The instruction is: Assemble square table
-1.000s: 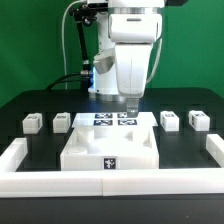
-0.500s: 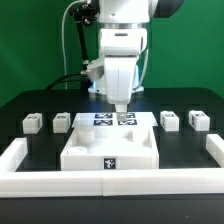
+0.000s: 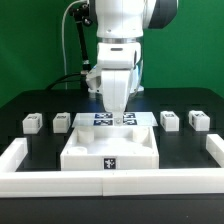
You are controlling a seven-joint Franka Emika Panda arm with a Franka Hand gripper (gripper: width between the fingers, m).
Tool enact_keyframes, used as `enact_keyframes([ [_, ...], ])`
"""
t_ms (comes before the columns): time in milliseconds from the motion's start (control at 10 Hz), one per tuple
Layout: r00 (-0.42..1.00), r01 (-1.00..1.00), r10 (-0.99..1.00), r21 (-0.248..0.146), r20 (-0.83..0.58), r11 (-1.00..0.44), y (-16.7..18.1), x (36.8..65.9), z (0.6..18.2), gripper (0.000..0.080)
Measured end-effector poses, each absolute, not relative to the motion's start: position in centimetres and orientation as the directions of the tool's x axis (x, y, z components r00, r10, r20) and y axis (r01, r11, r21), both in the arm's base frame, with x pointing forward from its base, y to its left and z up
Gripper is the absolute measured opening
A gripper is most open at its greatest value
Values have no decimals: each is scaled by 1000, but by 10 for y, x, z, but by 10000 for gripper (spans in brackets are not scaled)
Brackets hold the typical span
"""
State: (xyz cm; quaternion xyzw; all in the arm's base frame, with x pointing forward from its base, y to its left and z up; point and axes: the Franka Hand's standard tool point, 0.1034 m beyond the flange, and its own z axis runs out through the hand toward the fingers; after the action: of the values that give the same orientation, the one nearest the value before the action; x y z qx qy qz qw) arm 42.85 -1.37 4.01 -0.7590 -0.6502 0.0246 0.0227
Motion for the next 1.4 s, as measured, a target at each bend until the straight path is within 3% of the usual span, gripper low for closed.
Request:
enact_keyframes([
  [400,139,987,990,-84,2,-138,-9,426,14,650],
  [500,141,988,990,-71,8,-140,-8,425,8,650],
  [800,147,987,989,-73,8,-146,-10,425,8,623],
  [900,147,987,989,-73,8,-146,-10,425,8,445],
  [1000,147,987,989,-72,8,-146,-10,425,8,445],
  [1100,147,987,989,-72,8,-146,-10,425,8,261],
  [1200,147,987,989,-72,8,-146,-10,425,8,127],
  [1300,148,987,989,-66,9,-147,-10,427,8,61],
  [1400,148,987,989,-64,9,-147,-10,427,9,61],
])
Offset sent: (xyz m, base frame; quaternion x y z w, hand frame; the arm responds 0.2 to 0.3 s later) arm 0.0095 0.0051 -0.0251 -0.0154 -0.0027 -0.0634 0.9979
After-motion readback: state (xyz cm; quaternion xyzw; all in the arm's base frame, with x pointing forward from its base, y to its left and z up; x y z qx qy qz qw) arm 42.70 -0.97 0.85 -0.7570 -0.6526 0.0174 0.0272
